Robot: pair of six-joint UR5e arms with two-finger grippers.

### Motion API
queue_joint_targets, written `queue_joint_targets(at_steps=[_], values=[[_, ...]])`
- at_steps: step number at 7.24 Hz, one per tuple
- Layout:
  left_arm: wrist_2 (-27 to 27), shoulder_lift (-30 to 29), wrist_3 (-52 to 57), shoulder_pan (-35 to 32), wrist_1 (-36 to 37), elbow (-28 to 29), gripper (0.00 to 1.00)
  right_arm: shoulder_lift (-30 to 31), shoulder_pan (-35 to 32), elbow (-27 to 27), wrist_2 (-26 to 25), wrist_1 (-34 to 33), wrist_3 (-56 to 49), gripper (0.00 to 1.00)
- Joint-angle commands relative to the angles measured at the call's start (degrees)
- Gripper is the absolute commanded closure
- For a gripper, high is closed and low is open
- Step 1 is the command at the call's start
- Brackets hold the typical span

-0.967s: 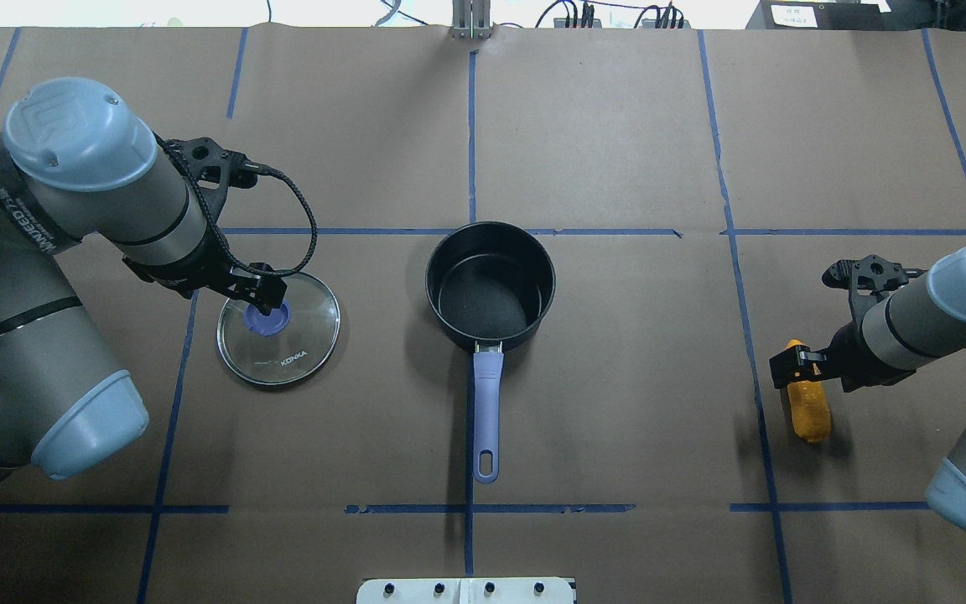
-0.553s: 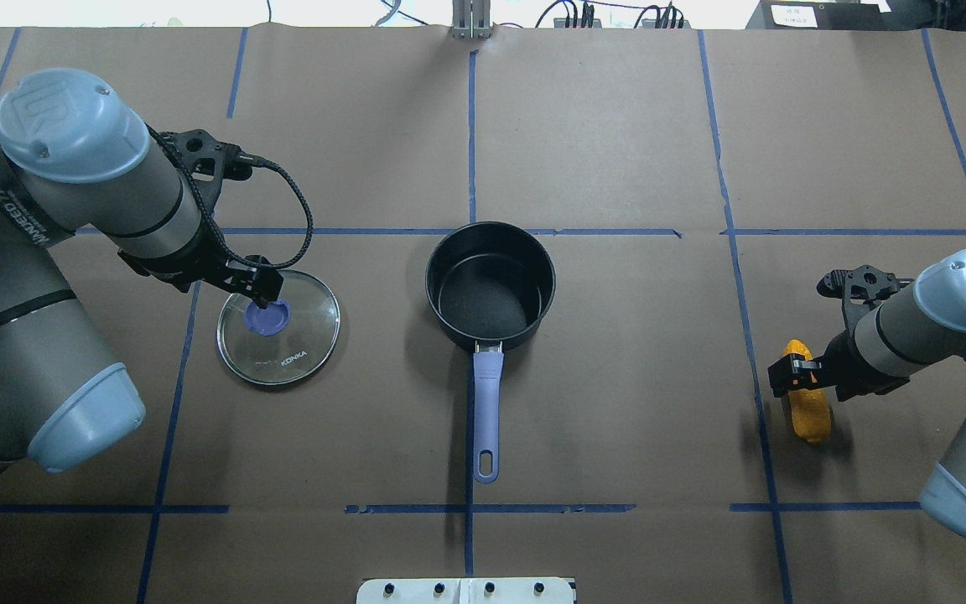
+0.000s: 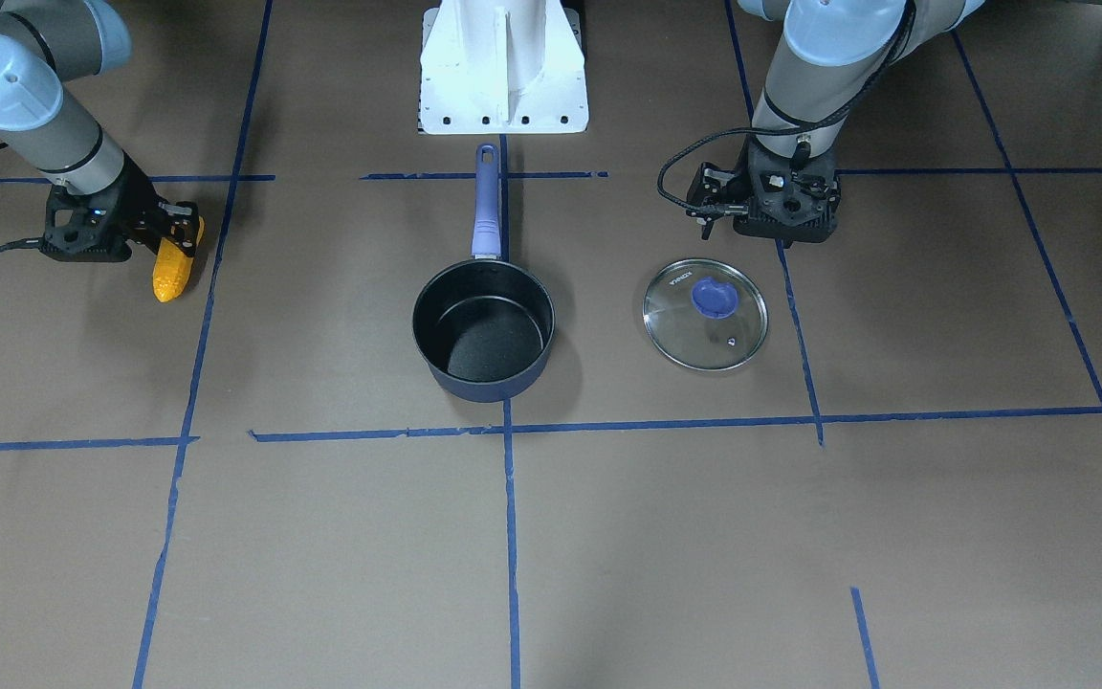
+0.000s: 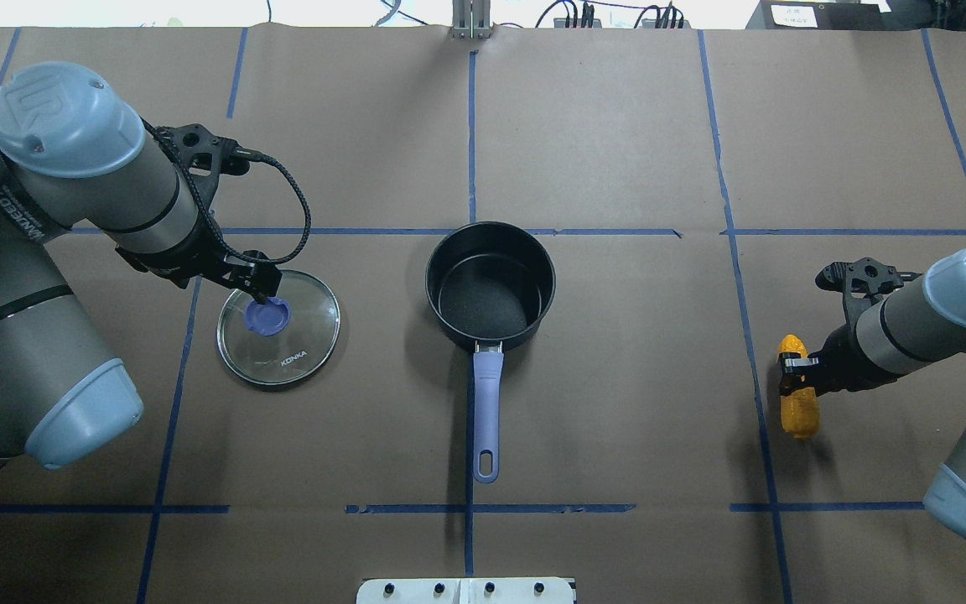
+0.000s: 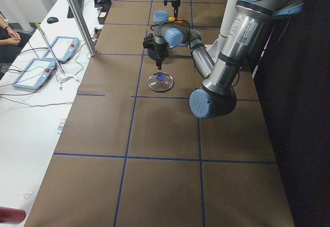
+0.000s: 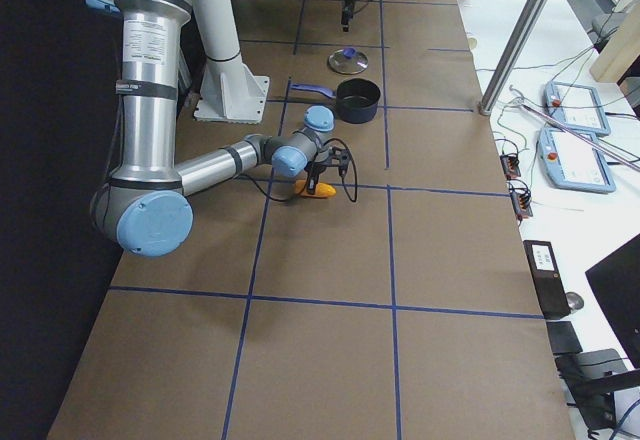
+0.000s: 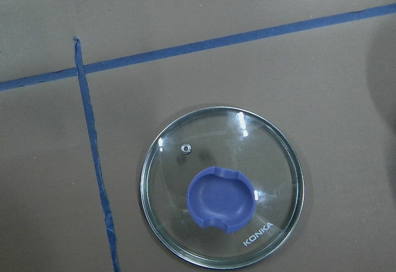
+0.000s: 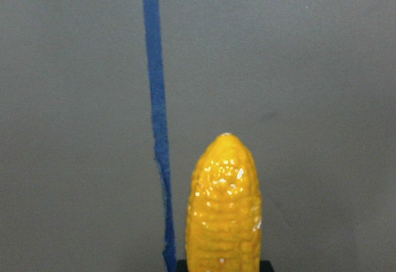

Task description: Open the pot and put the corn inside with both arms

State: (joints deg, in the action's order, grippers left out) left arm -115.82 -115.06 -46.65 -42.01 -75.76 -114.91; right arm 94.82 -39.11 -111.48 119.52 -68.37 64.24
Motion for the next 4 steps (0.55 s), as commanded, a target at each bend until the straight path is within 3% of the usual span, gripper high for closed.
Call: queue_joint_targets(at_steps=[1, 3, 4], values=[[0.07, 0.10, 1.81, -0.18, 0.08, -0.05, 0.00, -1.90, -2.97, -1.98, 0.01, -0.53, 0.00, 0.97], [-0.02, 1.06, 9.16, -3.68, 1.30, 0.04, 0.00, -10.66, -4.57, -1.11, 0.28, -2.54, 0.00, 0.98], [-0.02, 2.11, 12.69, -5.26, 1.49, 0.04, 0.00, -18.54, -5.26, -1.19, 0.28, -10.73, 0.00, 0.98]])
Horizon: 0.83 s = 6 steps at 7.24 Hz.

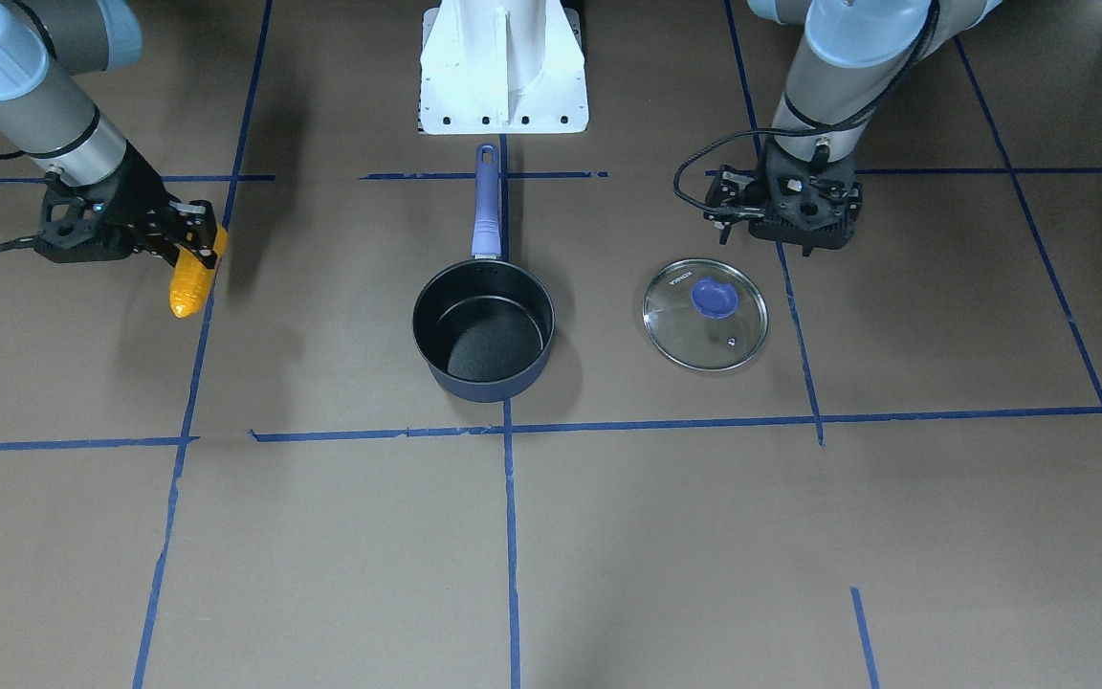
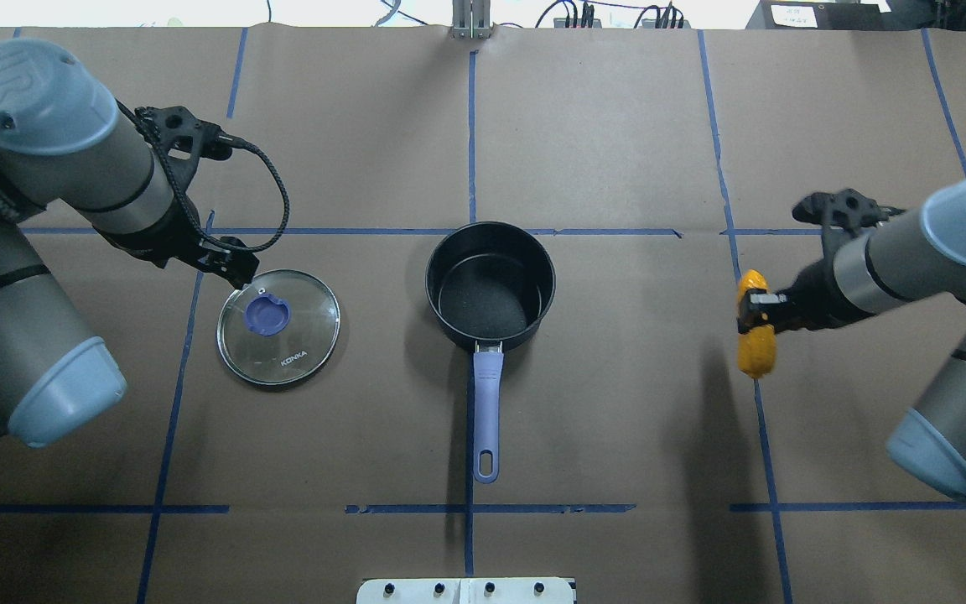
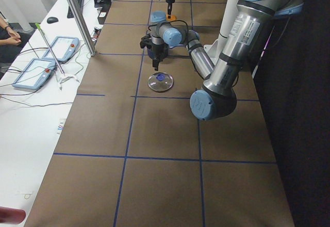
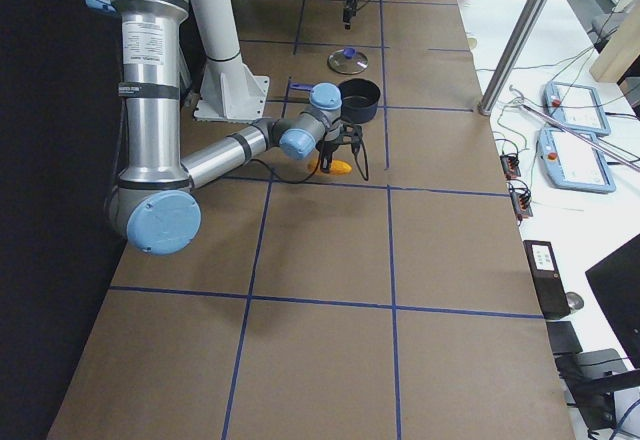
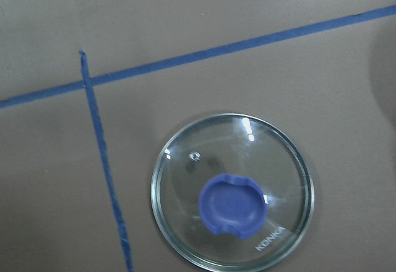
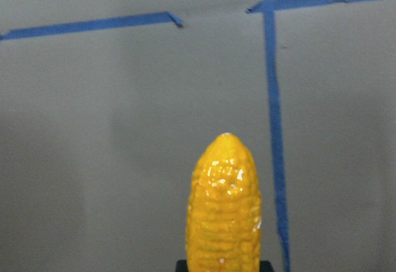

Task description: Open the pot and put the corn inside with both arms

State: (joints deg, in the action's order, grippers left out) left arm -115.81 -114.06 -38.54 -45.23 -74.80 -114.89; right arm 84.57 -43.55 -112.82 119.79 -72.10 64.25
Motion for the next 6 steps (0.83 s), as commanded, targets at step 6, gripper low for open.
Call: queue_joint_targets(at_steps=[6], values=[[-4.16, 8.58, 18.14, -10.32, -0.34, 0.20, 0.00, -40.34, 6.09, 18.22, -7.27, -20.62, 6.05, 0.97]])
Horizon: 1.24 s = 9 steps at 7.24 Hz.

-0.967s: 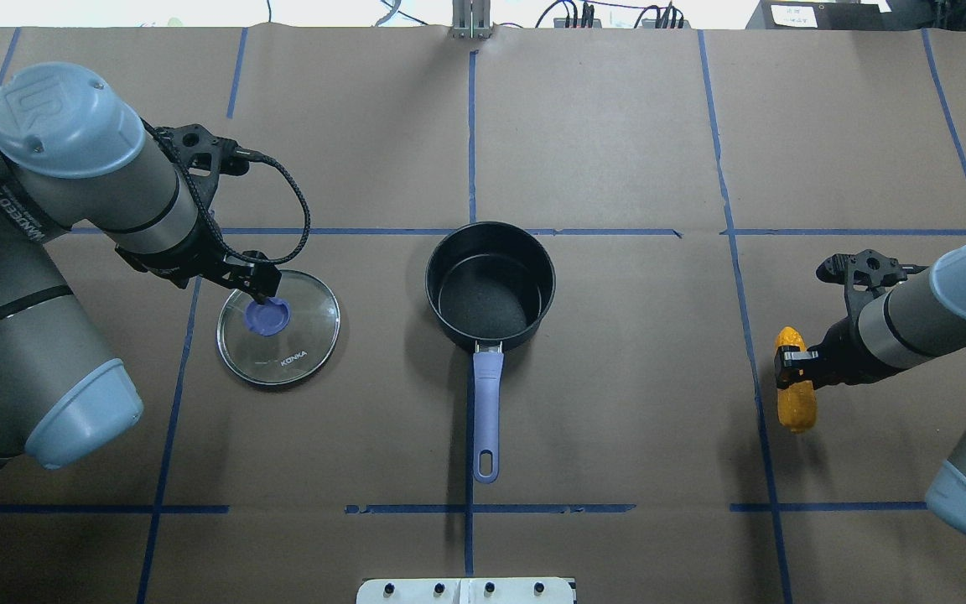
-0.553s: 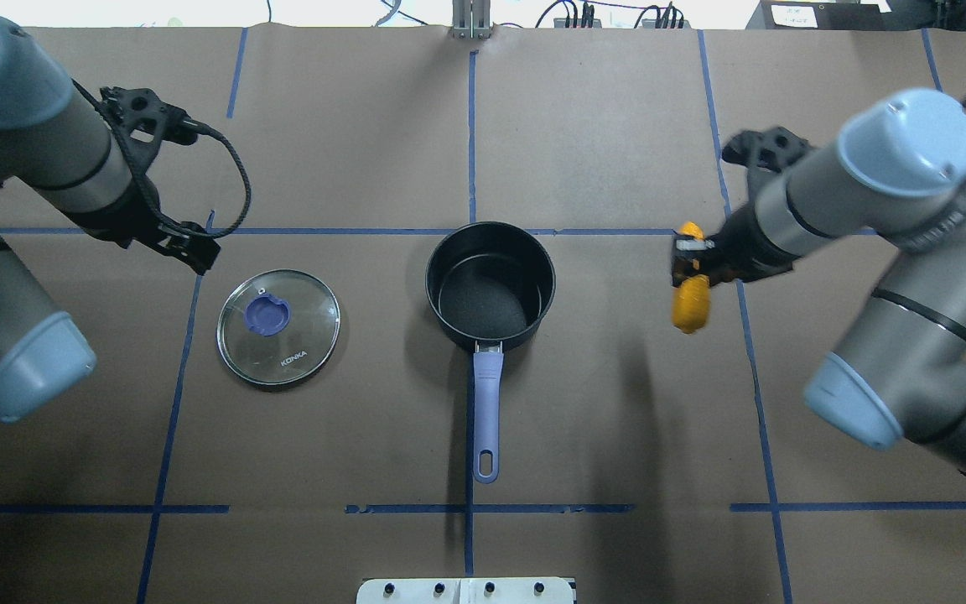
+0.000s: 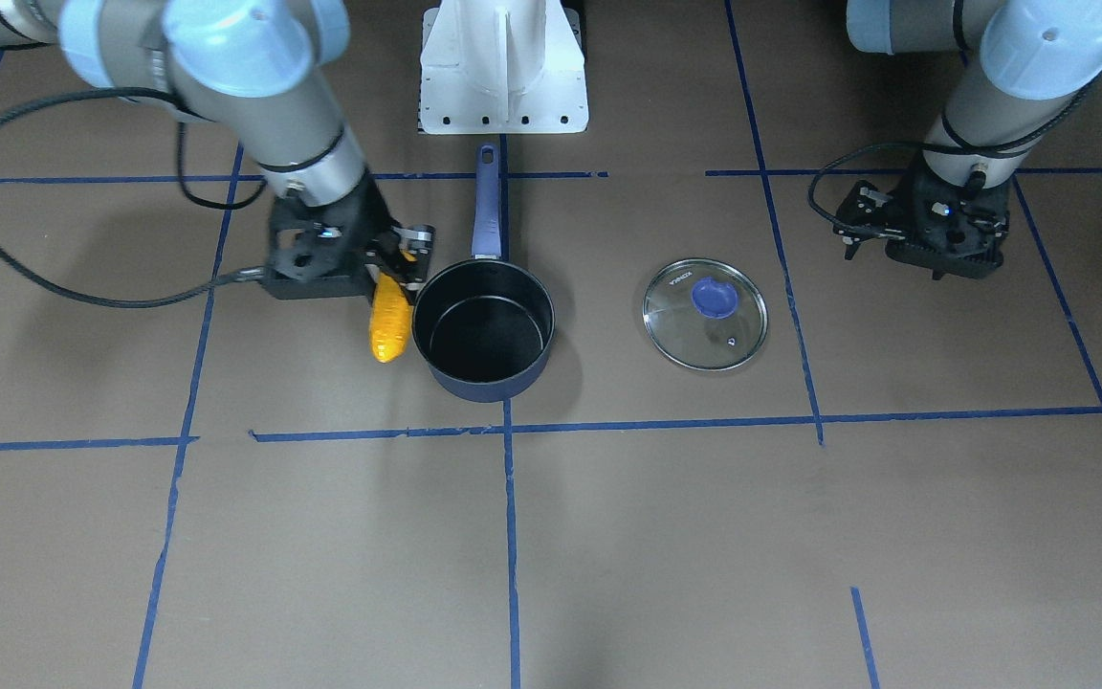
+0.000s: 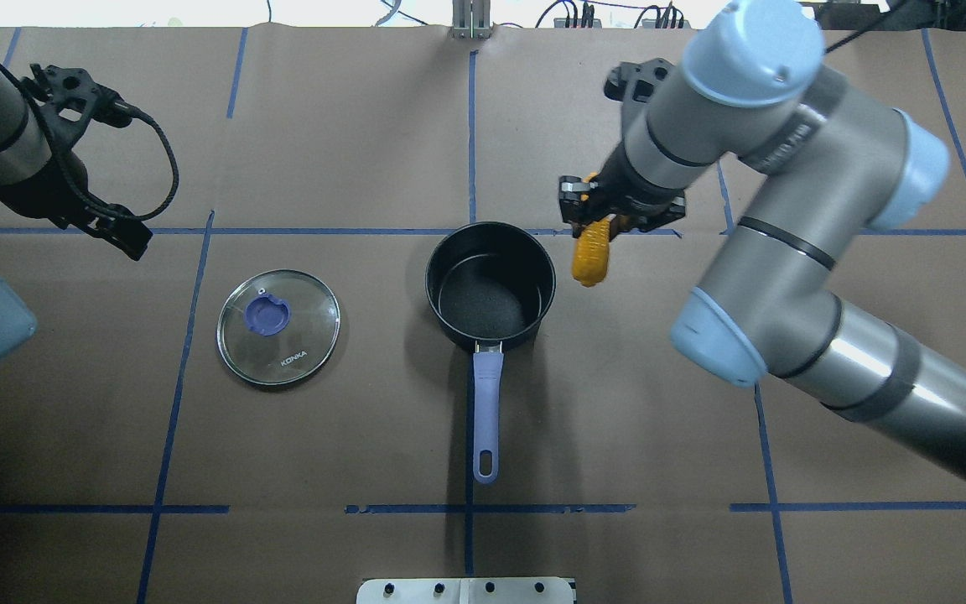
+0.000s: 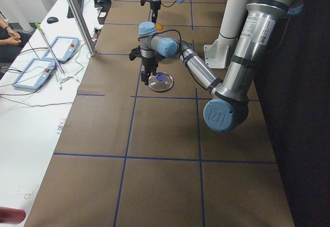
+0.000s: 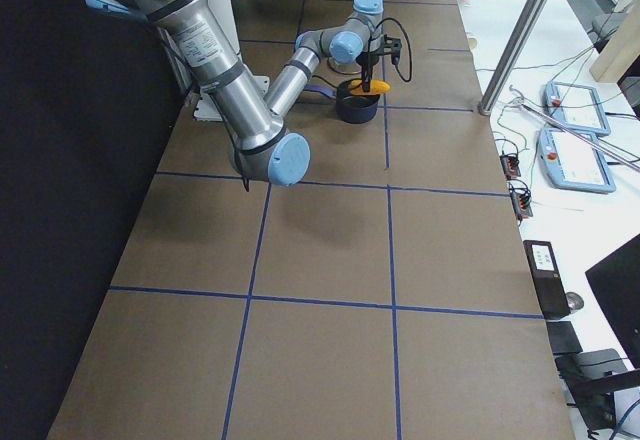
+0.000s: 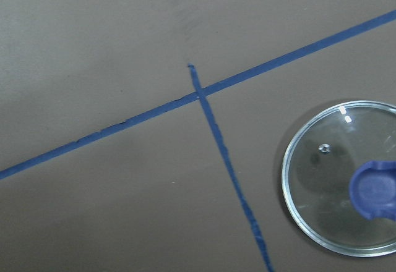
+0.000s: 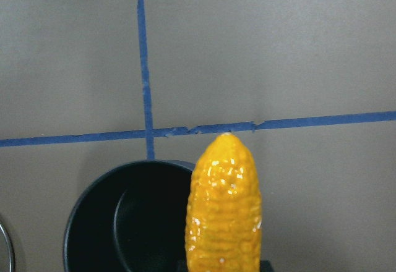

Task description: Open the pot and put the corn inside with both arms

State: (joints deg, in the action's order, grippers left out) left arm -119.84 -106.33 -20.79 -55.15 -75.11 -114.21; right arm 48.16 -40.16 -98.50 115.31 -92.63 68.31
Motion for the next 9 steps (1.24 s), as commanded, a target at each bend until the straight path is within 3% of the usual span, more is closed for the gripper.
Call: queue_joint_targets(at_steps=[1, 3, 6, 7, 8, 9], values=[[-0.04, 0.95, 0.49, -1.18, -0.04, 0.13, 0.00, -4.21, 3.94, 4.63, -4.20, 0.78, 2.27, 0.97], [-0.22, 2.18, 3.21, -2.76, -0.04, 0.04, 0.00, -4.04, 7.46, 6.65, -8.77, 3.15, 4.28, 0.96], [-0.04, 2.18, 4.79, -3.30, -0.04, 0.22, 0.00, -3.86, 7.73, 6.83, -8.61, 3.34, 4.29, 0.88], [-0.04, 2.36, 5.75, -3.65, -0.04, 0.39, 0.00, -3.86, 7.82, 6.83, -8.52, 3.34, 4.29, 0.19], [-0.04, 2.97, 6.11, -4.35, -0.04, 0.39, 0.00, -4.30, 7.99, 6.31, -7.91, 3.25, 4.55, 0.00], [-0.04, 2.97, 7.16, -4.79, -0.04, 0.57, 0.00, -4.21, 7.99, 6.31, -7.65, 3.33, 4.55, 0.00]])
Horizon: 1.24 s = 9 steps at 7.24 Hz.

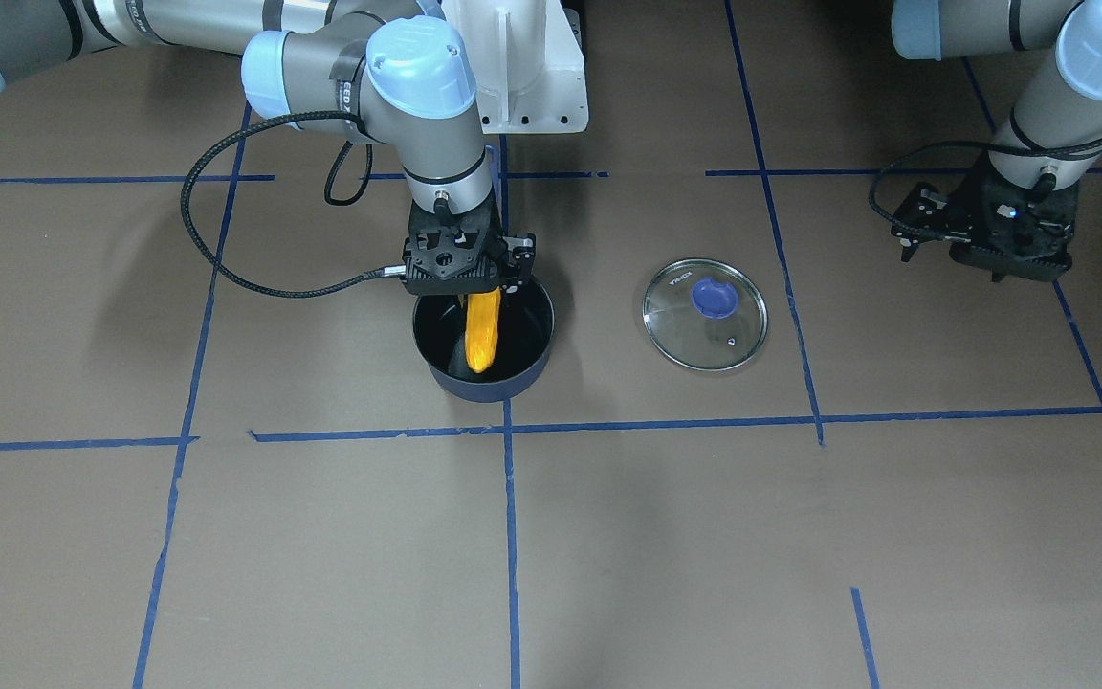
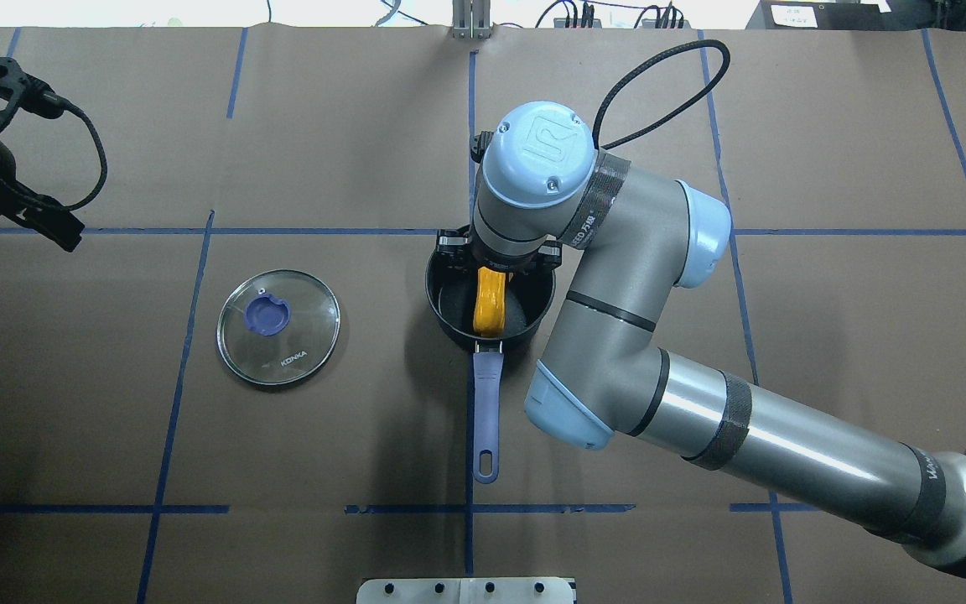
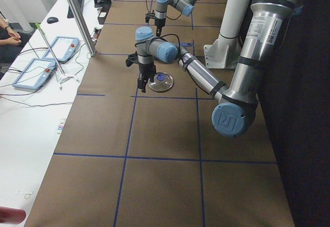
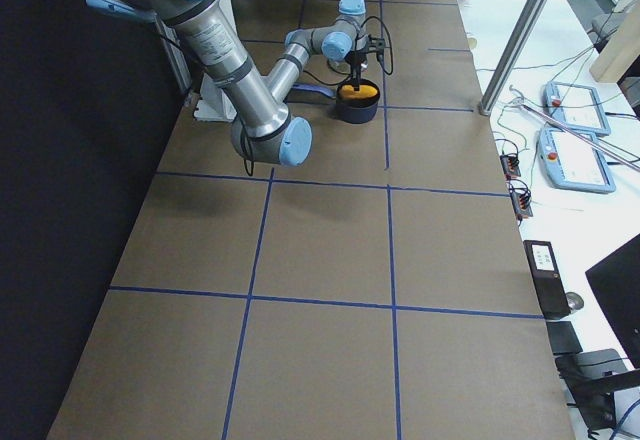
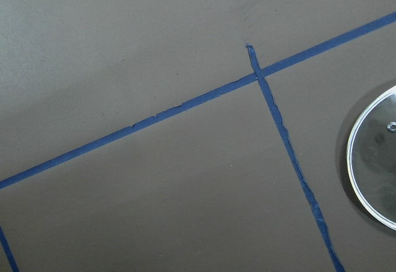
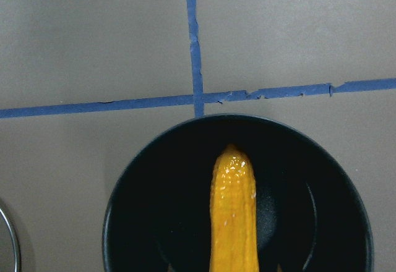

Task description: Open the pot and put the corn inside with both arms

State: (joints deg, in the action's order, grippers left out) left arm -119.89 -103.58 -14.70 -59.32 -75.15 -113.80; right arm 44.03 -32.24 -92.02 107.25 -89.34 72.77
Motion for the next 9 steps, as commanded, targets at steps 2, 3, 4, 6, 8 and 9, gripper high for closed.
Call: queue_joint_targets(at_steps=[2, 3, 4, 6, 8, 9], values=[[-1.04, 1.70, 2.64, -2.89, 0.09, 0.50, 0.00, 0.01, -1.93, -1.39, 1.55, -0.48, 0.00, 0.00], [-7.14, 1.89, 5.70, -6.99, 0.09, 2.94, 0.00, 0.79, -7.00, -1.67, 7.91, -0.40, -0.96, 0.00], [-12.42, 2.24, 13.91, -13.21, 0.17, 8.01, 0.00, 4.19, -11.66, -3.93, 12.33, -0.31, -3.66, 0.00], [-13.00, 3.65, 26.17, -24.04, 0.00, 17.86, 0.00, 11.49, -19.75, -6.59, 16.56, -0.31, -18.03, 0.00], [-15.10, 7.48, 27.52, -27.67, -3.05, 21.94, 0.00, 18.07, -27.75, -6.33, 21.49, 0.21, -30.17, 0.00], [-16.33, 11.34, 27.01, -27.78, -9.43, 22.56, 0.00, 21.77, -31.27, -5.89, 22.90, 0.22, -37.54, 0.00]])
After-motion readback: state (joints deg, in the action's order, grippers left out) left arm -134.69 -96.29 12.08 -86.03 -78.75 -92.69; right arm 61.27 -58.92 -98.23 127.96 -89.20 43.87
